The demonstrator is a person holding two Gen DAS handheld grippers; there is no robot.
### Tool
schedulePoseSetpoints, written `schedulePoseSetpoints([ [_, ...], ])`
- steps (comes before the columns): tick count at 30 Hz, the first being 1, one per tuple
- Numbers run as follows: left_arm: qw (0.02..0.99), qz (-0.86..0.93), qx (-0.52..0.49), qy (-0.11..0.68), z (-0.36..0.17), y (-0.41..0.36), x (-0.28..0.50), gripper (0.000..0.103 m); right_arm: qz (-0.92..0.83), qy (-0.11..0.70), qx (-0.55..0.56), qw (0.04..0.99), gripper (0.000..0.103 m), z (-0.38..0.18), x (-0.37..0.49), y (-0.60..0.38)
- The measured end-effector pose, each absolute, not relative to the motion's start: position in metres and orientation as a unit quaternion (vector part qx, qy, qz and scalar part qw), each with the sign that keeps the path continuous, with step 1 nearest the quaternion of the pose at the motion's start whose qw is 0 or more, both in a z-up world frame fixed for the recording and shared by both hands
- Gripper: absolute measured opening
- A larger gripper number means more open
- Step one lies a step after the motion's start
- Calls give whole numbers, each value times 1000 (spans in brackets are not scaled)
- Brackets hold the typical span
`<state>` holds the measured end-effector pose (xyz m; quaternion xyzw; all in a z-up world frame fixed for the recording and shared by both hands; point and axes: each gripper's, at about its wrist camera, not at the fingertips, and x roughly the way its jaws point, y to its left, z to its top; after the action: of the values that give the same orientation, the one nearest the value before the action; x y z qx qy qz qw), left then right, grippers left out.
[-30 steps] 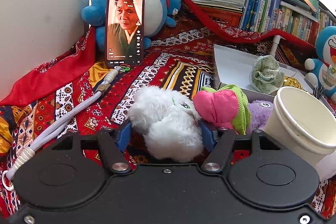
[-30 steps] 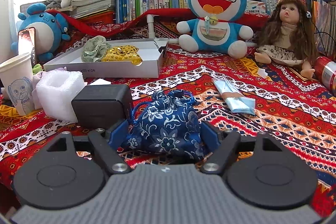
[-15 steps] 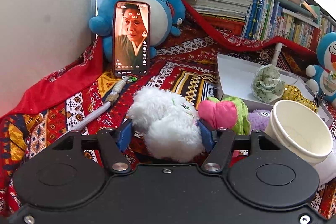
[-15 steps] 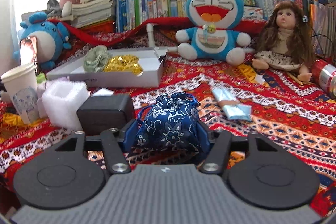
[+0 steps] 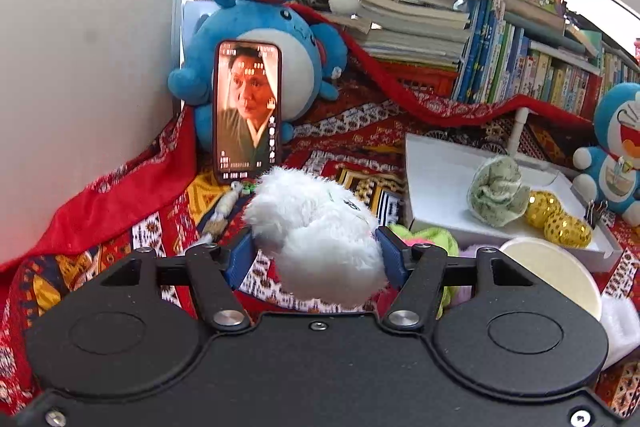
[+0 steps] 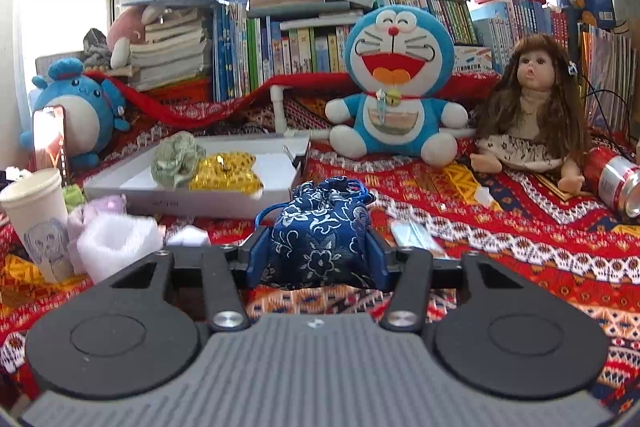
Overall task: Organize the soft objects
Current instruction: 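Lift the white toy with the left tool while the right tool carries the blue pouch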
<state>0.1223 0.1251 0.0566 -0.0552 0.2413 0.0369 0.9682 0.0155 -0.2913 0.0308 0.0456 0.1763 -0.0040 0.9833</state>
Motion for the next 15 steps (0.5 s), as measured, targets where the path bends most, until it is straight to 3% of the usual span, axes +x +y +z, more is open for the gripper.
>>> schedulePoseSetpoints([
  [15,965,-49,-71,248,102,102,154,61,38,159,34,986,55,64,54,-287],
])
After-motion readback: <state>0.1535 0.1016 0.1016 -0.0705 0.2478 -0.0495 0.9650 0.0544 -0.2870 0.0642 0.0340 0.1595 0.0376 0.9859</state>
